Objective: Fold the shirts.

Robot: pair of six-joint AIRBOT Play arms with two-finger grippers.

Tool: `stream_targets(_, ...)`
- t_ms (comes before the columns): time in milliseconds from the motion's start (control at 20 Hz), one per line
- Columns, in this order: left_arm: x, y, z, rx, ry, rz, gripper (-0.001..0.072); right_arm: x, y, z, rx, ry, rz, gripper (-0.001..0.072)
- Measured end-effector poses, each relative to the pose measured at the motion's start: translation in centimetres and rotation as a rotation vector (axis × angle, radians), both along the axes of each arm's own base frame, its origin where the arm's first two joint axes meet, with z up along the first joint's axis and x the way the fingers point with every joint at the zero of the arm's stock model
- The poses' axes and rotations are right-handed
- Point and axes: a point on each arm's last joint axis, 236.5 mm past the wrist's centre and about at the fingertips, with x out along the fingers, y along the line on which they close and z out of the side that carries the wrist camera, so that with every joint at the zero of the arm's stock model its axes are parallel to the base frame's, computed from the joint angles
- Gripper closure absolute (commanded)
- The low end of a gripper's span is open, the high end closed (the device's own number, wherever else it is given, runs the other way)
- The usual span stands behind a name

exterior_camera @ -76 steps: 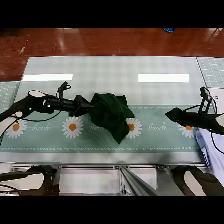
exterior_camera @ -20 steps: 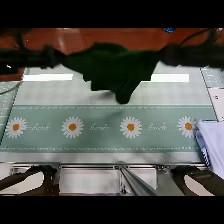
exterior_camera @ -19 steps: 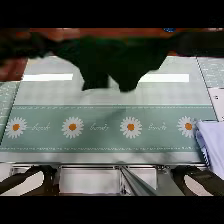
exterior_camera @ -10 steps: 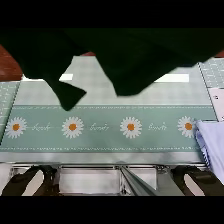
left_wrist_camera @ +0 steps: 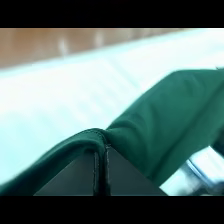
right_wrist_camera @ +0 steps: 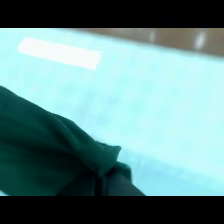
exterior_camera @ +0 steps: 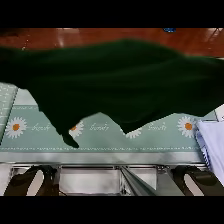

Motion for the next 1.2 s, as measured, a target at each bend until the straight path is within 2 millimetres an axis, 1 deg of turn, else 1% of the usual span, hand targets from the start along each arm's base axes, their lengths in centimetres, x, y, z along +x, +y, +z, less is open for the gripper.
stream_targets(100, 0.9, 0.1, -5.0, -0.020, 0.143, -0.016, 0.0682, 0.8, 0.4, -3.8, 0.014, 0.107, 0.006, 0.0692)
stream_targets(200, 2.8, 0.1, -10.2, -0.058, 0.258, -0.013, 0.0682, 2.3, 0.4, -8.1, 0.025, 0.210, -0.004, 0.0692)
stream_targets(300, 4.8, -0.3, -16.1, -0.090, 0.387, 0.004, 0.0682, 4.1, 0.4, -12.7, 0.035, 0.307, -0.022, 0.0692)
stream_targets(400, 6.6, -1.5, -21.6, -0.101, 0.495, 0.021, 0.0682, 6.3, 0.3, -16.4, 0.042, 0.379, -0.043, 0.0692)
stream_targets(450, 7.5, -2.3, -24.3, -0.095, 0.541, 0.032, 0.0682, 7.6, 0.2, -17.9, 0.044, 0.401, -0.053, 0.0692)
stream_targets(550, 9.7, -3.8, -28.5, -0.073, 0.592, 0.070, 0.0680, 10.4, 0.1, -21.0, 0.053, 0.443, -0.080, 0.0692)
stream_targets(600, 10.8, -4.4, -30.2, -0.060, 0.607, 0.095, 0.0658, 11.9, 0.0, -22.3, 0.065, 0.457, -0.096, 0.0691)
stream_targets(650, 12.3, -5.0, -31.7, -0.050, 0.617, 0.127, 0.0551, 13.4, -0.1, -23.7, 0.079, 0.479, -0.113, 0.0690)
stream_targets(700, 13.4, -5.5, -32.9, -0.044, 0.630, 0.152, 0.0287, 15.1, -0.3, -24.8, 0.103, 0.493, -0.132, 0.0583)
stream_targets(750, 14.6, -5.9, -33.9, -0.041, 0.644, 0.172, 0.0200, 16.6, -0.5, -25.7, 0.131, 0.505, -0.151, 0.0374)
stream_targets(800, 15.8, -6.3, -34.4, -0.042, 0.650, 0.184, 0.0200, 18.1, -0.9, -26.4, 0.158, 0.513, -0.171, 0.0294)
stream_targets(850, 16.8, -6.6, -34.7, -0.038, 0.657, 0.183, 0.0201, 19.7, -1.5, -26.7, 0.189, 0.515, -0.193, 0.0295)
stream_targets(900, 17.8, -6.4, -34.5, -0.036, 0.654, 0.181, 0.0201, 20.9, -2.3, -26.7, 0.218, 0.520, -0.214, 0.0295)
stream_targets(950, 18.7, -5.8, -34.0, -0.033, 0.659, 0.176, 0.0201, 22.0, -3.7, -26.5, 0.237, 0.518, -0.238, 0.0297)
stream_targets(1000, 19.5, -4.8, -33.5, -0.026, 0.663, 0.179, 0.0201, 22.7, -5.3, -26.0, 0.255, 0.514, -0.263, 0.0301)
stream_targets(1050, 20.0, -3.2, -32.8, -0.015, 0.673, 0.180, 0.0201, 22.9, -7.2, -25.6, 0.263, 0.515, -0.291, 0.0301)
stream_targets(1100, 20.3, -1.2, -32.3, 0.005, 0.687, 0.194, 0.0201, 22.8, -9.2, -25.3, 0.269, 0.518, -0.318, 0.0301)
stream_targets(1150, 20.1, 1.0, -32.2, 0.030, 0.707, 0.215, 0.0201, 22.2, -11.4, -25.2, 0.264, 0.529, -0.347, 0.0302)
stream_targets(1200, 19.5, 3.4, -32.1, 0.058, 0.730, 0.243, 0.0201, 21.1, -13.4, -25.6, 0.255, 0.558, -0.377, 0.0302)
